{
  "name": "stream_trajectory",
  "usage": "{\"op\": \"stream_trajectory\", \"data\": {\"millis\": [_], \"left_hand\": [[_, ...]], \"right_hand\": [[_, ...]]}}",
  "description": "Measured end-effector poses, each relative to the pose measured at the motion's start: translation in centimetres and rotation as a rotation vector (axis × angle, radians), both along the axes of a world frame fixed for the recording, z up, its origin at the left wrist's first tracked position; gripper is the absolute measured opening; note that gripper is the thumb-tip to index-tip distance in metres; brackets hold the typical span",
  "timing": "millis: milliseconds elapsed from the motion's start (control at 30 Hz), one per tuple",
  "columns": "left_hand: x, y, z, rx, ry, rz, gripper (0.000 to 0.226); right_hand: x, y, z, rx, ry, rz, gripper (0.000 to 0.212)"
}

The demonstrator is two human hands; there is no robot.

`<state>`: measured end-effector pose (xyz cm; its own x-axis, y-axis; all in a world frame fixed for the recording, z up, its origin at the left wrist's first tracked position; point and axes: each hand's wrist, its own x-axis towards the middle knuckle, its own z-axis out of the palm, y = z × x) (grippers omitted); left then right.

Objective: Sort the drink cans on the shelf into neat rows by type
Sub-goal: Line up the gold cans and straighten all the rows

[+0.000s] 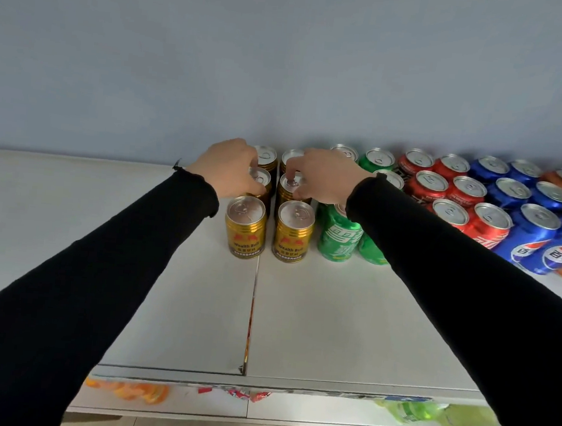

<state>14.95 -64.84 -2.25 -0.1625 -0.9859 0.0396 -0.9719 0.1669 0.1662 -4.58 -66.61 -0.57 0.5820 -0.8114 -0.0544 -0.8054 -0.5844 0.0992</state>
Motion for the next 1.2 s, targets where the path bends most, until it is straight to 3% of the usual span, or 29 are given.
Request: {"op": "stream_trajectory", "data": {"millis": [133,233,333,467,600,733,867,1000,1200], "left_hand": [[0.7,-0.9,0.5,0.049,-0.01,-0.006,0.065],[1.1,-2.8,1.3,0.0,0.079,0.034,0.067],[0.2,-4.5,1.0,0.004,0.051,0.028,0.061],[-0.3,-5.6,-0.4,-0.008,0.005,0.017,0.047],[-0.1,-6.0,-0.9,-0.011,0.023,0.026,0.05],[-1.1,-4.7,0.3,-0.049,0.109,-0.008,0.077],[-4.7,-1.6,2.8,-0.078,0.188,-0.215,0.066],[-9.9,1.6,3.8,-0.01,0.107,-0.389,0.059],[-14.3,2.3,3.7,0.099,-0.093,-0.371,0.06]], "right_hand": [[-0.7,-1.2,0.6,0.113,-0.112,-0.034,0.028],[-0.4,-4.0,1.8,0.029,-0.292,-0.187,0.022],[1.5,-5.6,1.2,0.012,-0.137,-0.249,0.038],[2.6,-6.8,-0.7,0.064,-0.087,-0.28,0.035],[2.2,-7.2,-1.1,0.089,-0.081,-0.246,0.042],[-1.0,-5.4,1.2,0.038,-0.231,-0.209,0.056],[-8.3,-2.1,3.5,0.001,-0.416,-0.141,0.041],[-14.1,1.6,3.3,0.035,-0.335,-0.115,0.041],[-18.3,2.7,1.4,0.064,-0.209,0.081,0.051]]}}
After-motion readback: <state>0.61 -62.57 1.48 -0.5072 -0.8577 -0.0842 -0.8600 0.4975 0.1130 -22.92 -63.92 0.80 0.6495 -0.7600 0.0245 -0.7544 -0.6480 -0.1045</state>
